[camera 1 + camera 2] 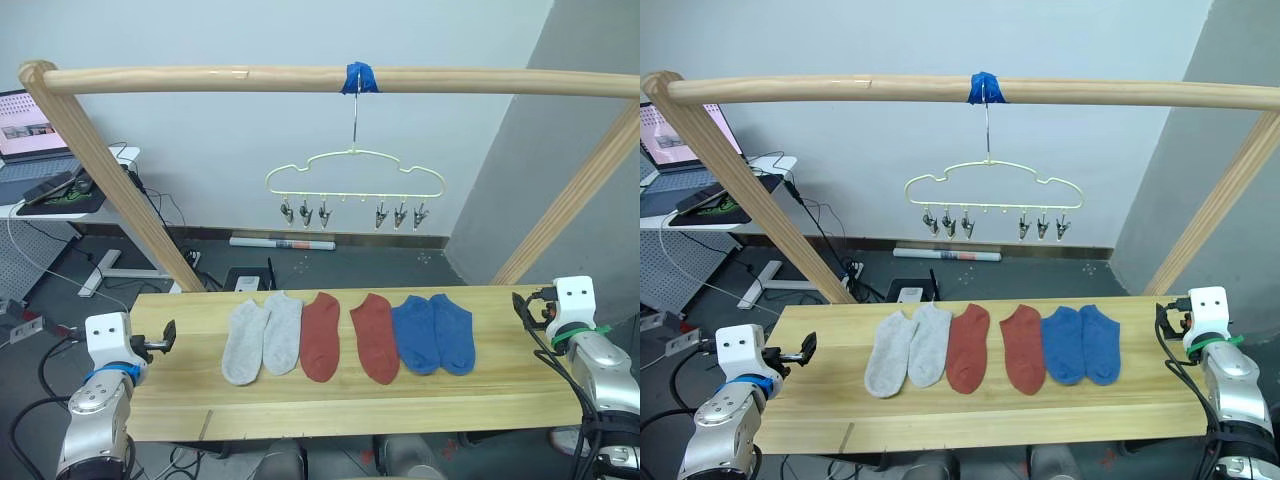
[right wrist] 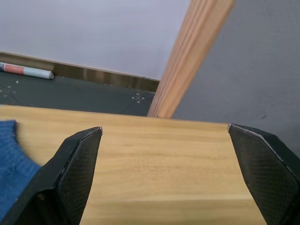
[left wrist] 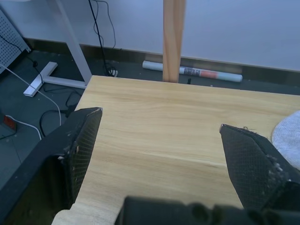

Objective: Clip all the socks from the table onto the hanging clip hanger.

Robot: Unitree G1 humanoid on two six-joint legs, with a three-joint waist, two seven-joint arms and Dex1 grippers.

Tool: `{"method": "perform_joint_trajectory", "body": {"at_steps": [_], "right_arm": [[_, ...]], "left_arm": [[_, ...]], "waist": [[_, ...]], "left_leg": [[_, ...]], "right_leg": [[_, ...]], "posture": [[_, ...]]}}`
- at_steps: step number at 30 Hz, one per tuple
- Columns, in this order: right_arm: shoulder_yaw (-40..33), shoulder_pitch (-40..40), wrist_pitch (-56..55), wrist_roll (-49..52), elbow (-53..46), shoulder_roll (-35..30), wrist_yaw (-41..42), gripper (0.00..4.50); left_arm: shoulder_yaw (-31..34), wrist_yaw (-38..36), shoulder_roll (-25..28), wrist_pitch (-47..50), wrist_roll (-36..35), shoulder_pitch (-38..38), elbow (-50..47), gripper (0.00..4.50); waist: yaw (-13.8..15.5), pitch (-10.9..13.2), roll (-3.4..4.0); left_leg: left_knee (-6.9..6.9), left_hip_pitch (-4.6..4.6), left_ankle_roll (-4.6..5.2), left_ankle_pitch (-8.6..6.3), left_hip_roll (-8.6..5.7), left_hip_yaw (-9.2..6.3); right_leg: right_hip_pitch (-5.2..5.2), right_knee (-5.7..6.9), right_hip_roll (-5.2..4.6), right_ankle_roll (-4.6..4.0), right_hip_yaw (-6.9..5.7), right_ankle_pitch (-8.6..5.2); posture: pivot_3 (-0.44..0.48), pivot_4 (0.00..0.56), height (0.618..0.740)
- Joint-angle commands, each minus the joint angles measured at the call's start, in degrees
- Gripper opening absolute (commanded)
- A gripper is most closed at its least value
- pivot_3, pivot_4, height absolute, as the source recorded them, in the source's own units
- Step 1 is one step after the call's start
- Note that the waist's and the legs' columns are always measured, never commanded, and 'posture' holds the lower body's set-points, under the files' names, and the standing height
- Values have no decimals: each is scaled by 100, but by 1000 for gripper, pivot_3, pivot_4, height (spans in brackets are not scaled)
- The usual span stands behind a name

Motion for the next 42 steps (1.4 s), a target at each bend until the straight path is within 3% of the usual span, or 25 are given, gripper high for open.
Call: {"method": "perform_joint_trajectory", "body": {"at_steps": [1,4,12,21,27,32,42], "right_arm": [[-40,-79,-158,-40,-67,-86,-42,4500],[-85,-75,-88,-37,-31,-78,-78,4500],[-151,38,-84,-17,-144,-111,-51,4500],[-208,206,44,102,-544,-175,90,4500],[4,955,625,541,-2241,-327,956,4500],[107,1262,1091,907,-3329,-326,1366,4500],[567,573,2011,2115,-5104,14,1653,4500]], "left_arm": [[96,17,30,-56,1,1,-139,4485],[68,11,23,-69,15,-32,-137,4485],[-30,-233,113,-151,77,-108,-132,4485],[-338,-1186,103,114,-268,-337,-1062,4485],[-711,-1477,99,623,-374,-972,-1595,4485],[-590,-1510,155,749,-434,-1173,-1606,4485],[-673,-1296,-397,979,-828,-1207,-2783,4485]], "waist": [[-1,1,3],[33,4,13],[129,11,22],[116,13,22],[99,51,35],[-57,161,18],[-104,319,-17]], "left_leg": [[0,1,0,1,-12,-43],[-1,-4,5,6,-81,-179],[-8,-5,2,2,-80,-130],[-8,-4,2,2,-76,-109],[-8,-10,2,1,-75,-108],[-8,-6,2,0,-68,-87],[-5,-49,-1,-3,-64,-82]], "right_leg": [[20,0,-18,9,-46,-8],[48,19,-77,-3,-160,-57],[40,7,-79,5,-116,-66],[32,10,-80,5,-101,-65],[28,9,-79,11,-101,-66],[23,10,-79,28,-91,-57],[-19,9,-78,51,-86,-43]], "posture": [[-48,97,740],[-57,99,740],[-76,102,740],[-100,114,740],[-142,135,740],[-162,158,740],[-201,183,740]]}}
